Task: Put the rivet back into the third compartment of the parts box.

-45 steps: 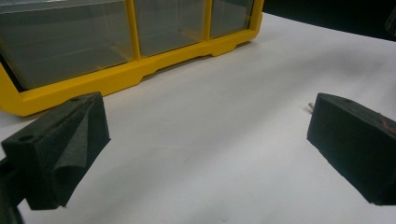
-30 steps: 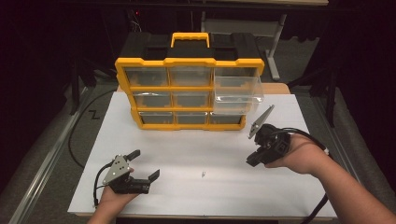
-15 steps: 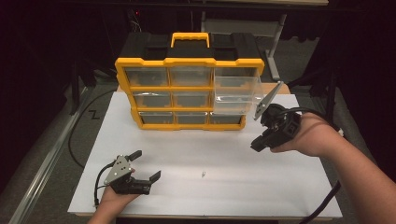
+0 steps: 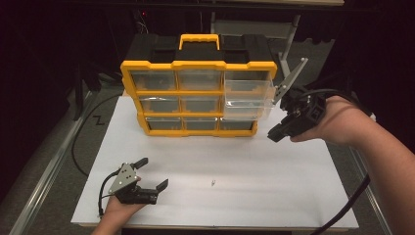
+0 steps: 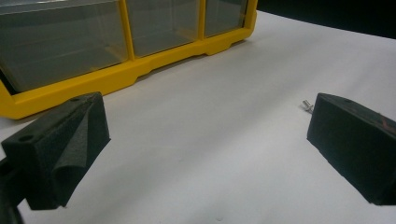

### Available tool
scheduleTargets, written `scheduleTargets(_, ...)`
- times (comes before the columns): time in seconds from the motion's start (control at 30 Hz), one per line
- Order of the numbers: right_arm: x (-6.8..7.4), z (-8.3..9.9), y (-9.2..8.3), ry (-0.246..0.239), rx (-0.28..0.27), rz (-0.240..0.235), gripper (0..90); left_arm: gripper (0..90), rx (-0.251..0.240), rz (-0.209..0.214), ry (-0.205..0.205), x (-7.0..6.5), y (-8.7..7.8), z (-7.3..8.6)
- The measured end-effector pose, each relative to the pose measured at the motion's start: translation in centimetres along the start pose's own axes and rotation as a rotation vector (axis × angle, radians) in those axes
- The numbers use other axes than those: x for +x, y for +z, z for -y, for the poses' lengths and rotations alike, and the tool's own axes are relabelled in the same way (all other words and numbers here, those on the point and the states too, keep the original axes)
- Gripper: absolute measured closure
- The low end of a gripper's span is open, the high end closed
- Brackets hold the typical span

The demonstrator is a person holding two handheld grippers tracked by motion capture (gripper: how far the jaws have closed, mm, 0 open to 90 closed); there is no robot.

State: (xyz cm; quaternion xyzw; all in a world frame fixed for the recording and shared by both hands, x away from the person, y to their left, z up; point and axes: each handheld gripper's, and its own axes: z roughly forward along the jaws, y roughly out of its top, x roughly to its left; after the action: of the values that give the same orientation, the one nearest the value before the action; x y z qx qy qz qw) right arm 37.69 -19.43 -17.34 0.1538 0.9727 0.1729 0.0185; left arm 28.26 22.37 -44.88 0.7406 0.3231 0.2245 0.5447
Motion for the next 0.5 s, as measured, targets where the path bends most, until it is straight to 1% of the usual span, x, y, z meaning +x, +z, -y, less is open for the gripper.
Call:
scheduleTargets(0.03,-0.1,-0.2,-0.4,0.000,0.005,0.007,84.1,0.3,0.000,0.000,0.000,0.0,0.0,0.0)
scheduleTargets(0.17,-0.3,-0.8,-1.6,0.001,-0.008,0.013,84.1,0.3,-0.001,0.001,0.000,0.0,0.0,0.0)
scheduleTargets(0.37,-0.5,-2.1,-3.5,0.001,-0.006,0.035,84.1,0.4,-0.007,-0.001,-0.001,0.0,0.0,0.0)
scheduleTargets(0.5,-0.8,-3.1,-4.4,-0.003,-0.008,0.045,84.1,0.4,-0.006,0.000,0.000,0.0,0.0,0.0)
